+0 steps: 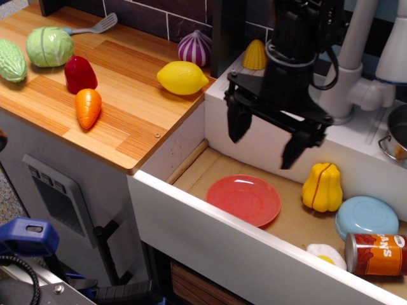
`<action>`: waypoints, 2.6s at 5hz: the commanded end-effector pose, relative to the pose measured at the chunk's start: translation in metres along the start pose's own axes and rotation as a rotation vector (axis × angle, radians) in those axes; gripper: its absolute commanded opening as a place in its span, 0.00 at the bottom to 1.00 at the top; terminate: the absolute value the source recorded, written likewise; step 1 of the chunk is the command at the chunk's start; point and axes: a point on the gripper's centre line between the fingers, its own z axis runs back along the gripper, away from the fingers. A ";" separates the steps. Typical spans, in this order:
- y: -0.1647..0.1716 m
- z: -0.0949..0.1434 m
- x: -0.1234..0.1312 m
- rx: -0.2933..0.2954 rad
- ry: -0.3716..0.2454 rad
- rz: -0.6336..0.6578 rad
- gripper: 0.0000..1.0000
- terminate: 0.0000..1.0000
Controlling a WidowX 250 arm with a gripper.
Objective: Put lemon on plate
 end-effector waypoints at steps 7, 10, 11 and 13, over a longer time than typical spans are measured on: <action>0.164 -0.007 0.068 0.232 -0.288 -1.130 1.00 0.00; 0.170 -0.036 0.065 0.142 -0.258 -1.085 1.00 0.00; 0.169 -0.048 0.074 0.093 -0.271 -1.062 1.00 0.00; 0.142 -0.043 0.061 0.048 -0.231 -0.931 0.00 0.00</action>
